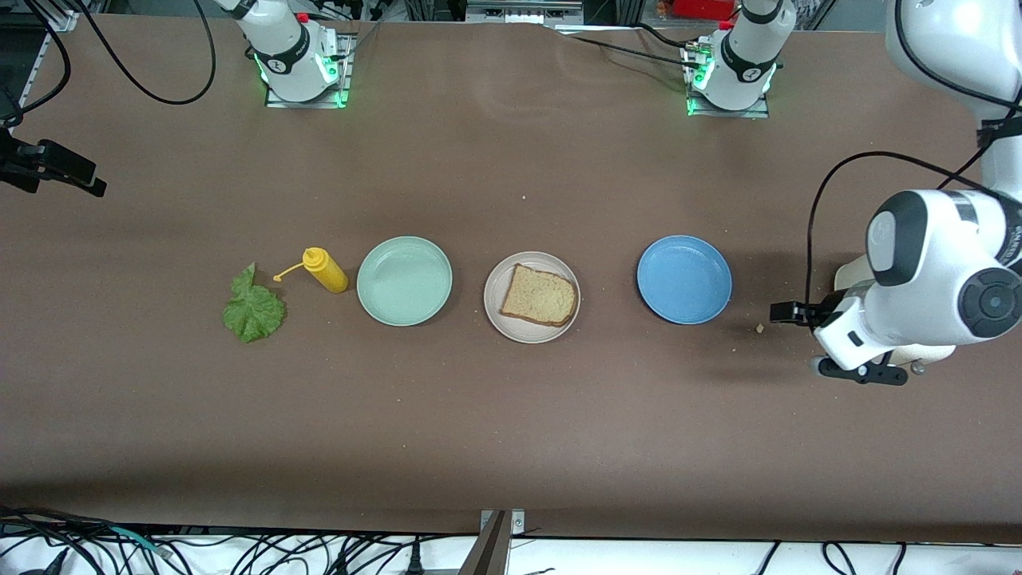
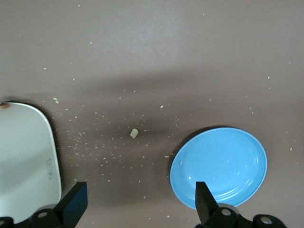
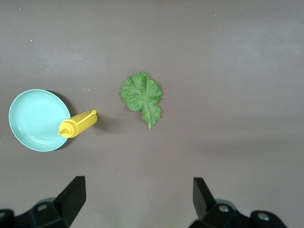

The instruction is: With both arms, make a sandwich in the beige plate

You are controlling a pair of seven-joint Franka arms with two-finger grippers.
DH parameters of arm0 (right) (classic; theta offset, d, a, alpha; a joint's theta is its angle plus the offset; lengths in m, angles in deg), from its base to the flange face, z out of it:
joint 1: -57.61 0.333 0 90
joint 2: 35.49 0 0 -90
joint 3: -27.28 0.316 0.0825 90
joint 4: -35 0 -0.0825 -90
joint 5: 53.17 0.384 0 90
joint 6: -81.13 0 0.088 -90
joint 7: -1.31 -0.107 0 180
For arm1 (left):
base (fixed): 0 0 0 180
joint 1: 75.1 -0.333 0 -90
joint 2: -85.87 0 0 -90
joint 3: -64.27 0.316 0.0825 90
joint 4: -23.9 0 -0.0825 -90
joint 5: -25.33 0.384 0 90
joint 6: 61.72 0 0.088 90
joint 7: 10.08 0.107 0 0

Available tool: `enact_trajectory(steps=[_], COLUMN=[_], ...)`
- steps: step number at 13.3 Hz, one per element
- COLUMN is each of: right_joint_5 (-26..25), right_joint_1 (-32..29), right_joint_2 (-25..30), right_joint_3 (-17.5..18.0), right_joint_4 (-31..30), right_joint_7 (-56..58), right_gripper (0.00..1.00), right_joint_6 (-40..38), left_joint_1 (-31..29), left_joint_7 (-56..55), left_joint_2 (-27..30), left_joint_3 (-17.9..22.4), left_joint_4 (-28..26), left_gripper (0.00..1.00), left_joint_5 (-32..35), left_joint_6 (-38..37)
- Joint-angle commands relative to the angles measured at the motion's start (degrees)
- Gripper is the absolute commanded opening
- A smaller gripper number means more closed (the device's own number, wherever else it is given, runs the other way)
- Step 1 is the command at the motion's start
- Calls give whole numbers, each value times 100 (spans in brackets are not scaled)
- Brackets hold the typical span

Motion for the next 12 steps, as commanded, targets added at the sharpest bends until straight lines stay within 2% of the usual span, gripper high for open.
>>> enact_trajectory(steps=[1,12], right_joint_5=[89,-16], right_joint_1=[4,48], right_joint_2=[0,-140], right_joint_3=[-23,21], right_joint_4=[96,17], right_joint_7=[34,52], right_gripper=[100,100], right_joint_6=[-103,-155], left_joint_1=[-89,-335], left_joint_7=[209,191], left_joint_2=[394,1590], left_joint_3=[-22,-22], left_joint_4=[-142,-107], left_gripper=[100,100], left_joint_5=[241,504], left_joint_6=[-301,-1075])
